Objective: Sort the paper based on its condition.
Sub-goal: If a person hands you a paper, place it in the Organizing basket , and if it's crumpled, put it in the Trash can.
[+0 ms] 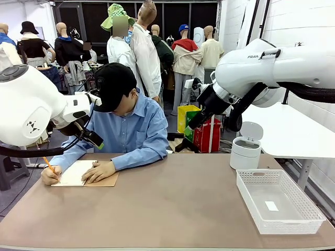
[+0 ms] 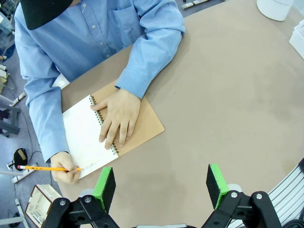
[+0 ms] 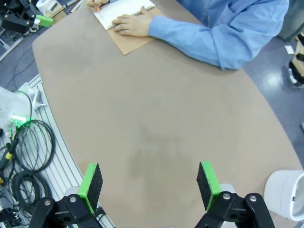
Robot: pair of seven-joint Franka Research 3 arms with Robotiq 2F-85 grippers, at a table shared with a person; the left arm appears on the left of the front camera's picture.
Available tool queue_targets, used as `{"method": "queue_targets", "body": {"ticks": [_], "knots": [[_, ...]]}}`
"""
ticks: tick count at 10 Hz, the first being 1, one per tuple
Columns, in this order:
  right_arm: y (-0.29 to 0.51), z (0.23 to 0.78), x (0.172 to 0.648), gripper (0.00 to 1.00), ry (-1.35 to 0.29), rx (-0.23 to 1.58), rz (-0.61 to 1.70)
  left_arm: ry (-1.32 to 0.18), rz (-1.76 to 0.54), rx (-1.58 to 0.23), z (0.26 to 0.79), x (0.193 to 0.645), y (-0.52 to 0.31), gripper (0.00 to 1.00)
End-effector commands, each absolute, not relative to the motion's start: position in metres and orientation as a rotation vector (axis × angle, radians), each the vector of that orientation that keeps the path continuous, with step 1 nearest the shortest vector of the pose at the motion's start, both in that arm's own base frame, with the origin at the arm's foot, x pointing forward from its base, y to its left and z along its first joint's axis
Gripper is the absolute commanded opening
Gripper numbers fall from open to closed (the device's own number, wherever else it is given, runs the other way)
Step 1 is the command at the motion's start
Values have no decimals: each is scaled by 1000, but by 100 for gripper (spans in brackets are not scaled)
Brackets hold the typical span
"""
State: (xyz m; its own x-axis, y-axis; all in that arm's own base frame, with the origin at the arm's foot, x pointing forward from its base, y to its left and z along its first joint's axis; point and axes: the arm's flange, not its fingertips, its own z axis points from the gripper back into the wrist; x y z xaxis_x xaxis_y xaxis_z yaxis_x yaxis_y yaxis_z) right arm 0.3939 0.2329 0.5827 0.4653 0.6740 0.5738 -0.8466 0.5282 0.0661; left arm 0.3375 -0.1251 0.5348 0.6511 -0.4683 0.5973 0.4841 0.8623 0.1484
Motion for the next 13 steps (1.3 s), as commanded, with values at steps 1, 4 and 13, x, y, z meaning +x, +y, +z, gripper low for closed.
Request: {"method": "queue_targets", "body": {"ticks": [1,4,13], "knots": [[233,582,394,100,-519,369,958,-665,-541,-25,534,337,-125,100],[233,582,394,100,-519,369,958,-665,-541,-25,534,337,-125,100],[233,582,394,100,-519,369,958,-665,-541,-25,534,337,-125,100]]}}
